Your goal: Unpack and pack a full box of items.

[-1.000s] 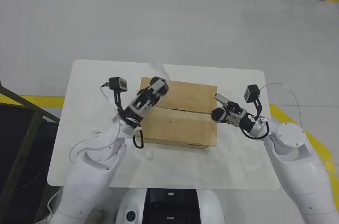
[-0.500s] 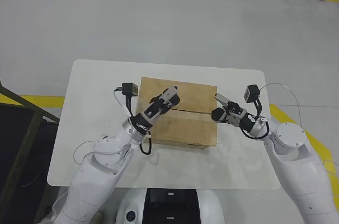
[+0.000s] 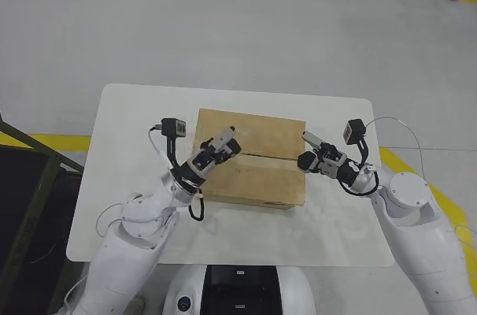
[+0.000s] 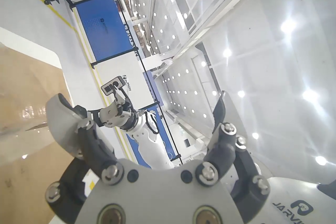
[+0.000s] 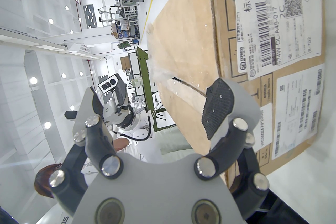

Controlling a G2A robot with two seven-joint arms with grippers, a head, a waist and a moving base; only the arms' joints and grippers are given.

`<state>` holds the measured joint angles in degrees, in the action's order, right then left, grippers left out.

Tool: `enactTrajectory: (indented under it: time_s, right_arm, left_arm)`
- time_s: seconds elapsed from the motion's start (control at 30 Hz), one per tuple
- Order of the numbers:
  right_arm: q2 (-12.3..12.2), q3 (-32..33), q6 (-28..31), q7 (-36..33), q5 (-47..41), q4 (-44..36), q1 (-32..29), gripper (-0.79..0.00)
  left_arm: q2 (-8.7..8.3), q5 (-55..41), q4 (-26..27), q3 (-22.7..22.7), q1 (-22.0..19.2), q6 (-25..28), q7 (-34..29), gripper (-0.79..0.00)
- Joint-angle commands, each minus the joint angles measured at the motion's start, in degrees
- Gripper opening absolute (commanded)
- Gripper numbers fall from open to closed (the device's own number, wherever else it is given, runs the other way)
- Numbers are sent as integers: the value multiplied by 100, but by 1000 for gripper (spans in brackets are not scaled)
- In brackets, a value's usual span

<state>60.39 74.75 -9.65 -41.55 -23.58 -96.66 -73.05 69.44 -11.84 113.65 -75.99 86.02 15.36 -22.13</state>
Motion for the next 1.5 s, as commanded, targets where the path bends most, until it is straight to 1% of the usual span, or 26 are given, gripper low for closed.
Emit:
enactTrajectory:
  time_s: [0.0, 0.37, 0.5, 0.63, 0.9, 1.17, 1.23, 1.47]
  right_arm:
    - [0, 0, 0, 0, 0, 0, 0, 0]
    - [0, 0, 0, 0, 0, 0, 0, 0]
    - [0, 0, 0, 0, 0, 0, 0, 0]
    - [0, 0, 0, 0, 0, 0, 0, 0]
    - [0, 0, 0, 0, 0, 0, 0, 0]
    - [0, 0, 0, 0, 0, 0, 0, 0]
    - [0, 0, 0, 0, 0, 0, 0, 0]
    - [0, 0, 0, 0, 0, 0, 0, 0]
  left_arm:
    - [-17, -73, 21, -229, 88, 29, 66, 0]
    - [-101, -690, -9, -1445, 556, 151, 92, 0]
    - [-122, -678, -136, -1803, 686, 162, 150, 0]
    - [-144, -631, -389, -2098, 710, 54, 164, 0]
    - [-164, -819, -754, -2556, 632, 75, 253, 0]
    - [-170, -1081, -937, -2965, 633, 207, 351, 0]
    - [-166, -1277, -958, -2994, 655, 204, 285, 0]
    - [-166, -1277, -958, -2994, 655, 204, 285, 0]
